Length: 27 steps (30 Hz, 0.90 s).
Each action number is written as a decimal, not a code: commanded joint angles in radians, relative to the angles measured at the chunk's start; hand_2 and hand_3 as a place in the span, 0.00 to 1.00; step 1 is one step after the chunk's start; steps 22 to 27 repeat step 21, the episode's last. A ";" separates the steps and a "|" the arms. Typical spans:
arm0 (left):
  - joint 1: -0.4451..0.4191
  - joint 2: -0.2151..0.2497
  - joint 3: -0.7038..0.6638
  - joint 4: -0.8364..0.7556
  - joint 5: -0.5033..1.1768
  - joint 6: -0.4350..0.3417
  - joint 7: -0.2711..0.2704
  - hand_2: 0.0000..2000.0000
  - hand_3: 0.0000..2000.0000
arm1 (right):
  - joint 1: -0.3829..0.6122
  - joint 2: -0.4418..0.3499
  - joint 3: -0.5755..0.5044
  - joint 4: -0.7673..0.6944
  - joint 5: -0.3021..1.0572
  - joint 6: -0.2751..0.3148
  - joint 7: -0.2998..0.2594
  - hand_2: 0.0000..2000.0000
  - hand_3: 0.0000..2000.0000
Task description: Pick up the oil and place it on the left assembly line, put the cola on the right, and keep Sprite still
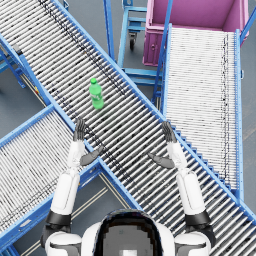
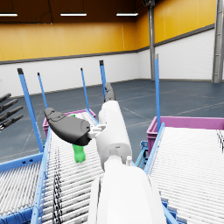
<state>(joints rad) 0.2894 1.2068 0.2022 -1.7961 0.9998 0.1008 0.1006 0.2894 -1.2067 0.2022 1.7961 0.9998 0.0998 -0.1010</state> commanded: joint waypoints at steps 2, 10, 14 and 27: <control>0.000 0.000 0.000 0.000 0.000 0.000 0.000 0.00 0.00 | 0.000 0.000 0.000 0.000 0.000 0.000 0.000 0.00 0.00; 0.000 0.000 0.000 0.000 0.000 0.000 0.000 0.00 0.00 | 0.000 0.000 0.000 0.000 0.000 0.000 0.000 0.00 0.00; 0.000 0.000 0.000 0.000 0.000 0.000 0.000 0.00 0.00 | 0.000 0.000 0.000 0.000 0.000 0.000 0.000 0.00 0.00; 0.000 0.000 0.000 0.000 0.000 0.000 0.000 0.00 0.00 | 0.000 0.000 0.000 0.000 0.000 0.000 0.000 0.00 0.00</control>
